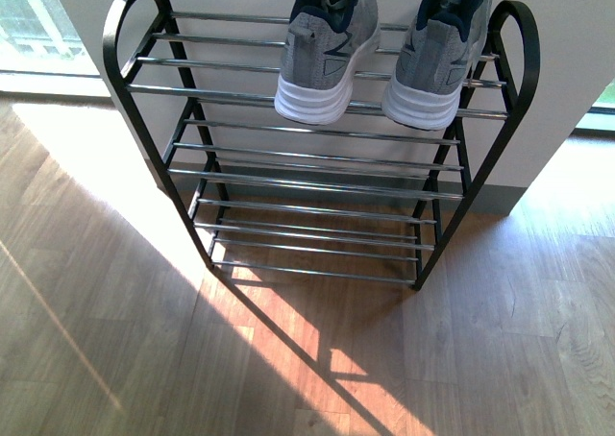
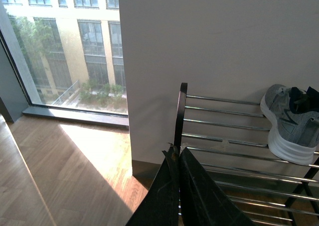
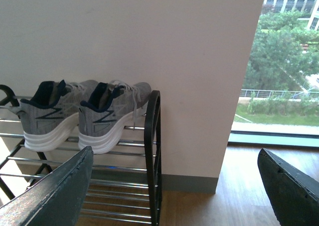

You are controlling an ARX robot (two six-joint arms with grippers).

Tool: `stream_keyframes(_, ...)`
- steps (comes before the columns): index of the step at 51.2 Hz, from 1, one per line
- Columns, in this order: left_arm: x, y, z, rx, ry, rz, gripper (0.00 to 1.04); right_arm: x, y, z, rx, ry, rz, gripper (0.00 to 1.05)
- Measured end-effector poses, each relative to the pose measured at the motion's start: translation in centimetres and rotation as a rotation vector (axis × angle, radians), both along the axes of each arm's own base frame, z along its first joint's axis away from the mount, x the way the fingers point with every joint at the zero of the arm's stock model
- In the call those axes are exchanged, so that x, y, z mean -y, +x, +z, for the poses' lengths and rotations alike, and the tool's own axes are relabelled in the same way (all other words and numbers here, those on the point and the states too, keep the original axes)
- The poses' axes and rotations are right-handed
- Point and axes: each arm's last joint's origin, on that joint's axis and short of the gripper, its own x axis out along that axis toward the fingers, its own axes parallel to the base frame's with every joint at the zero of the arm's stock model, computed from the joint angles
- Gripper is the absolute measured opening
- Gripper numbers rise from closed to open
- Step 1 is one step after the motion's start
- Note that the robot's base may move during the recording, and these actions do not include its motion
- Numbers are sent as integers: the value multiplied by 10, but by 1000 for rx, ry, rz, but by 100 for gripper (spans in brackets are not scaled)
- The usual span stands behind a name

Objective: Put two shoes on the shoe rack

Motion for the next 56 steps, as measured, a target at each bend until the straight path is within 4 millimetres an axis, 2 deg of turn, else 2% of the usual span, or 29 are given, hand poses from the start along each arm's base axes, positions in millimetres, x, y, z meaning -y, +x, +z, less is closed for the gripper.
stream_keyframes(42,0,-22,1,7,0,0,1,0,0,0,0,0,0,96)
stream_keyframes(47,0,-32,-2,-10,0,0,1,0,0,0,0,0,0,96)
stream_keyframes(56,0,-32,-2,-11,1,0,1,0,0,0,1,0,0,96)
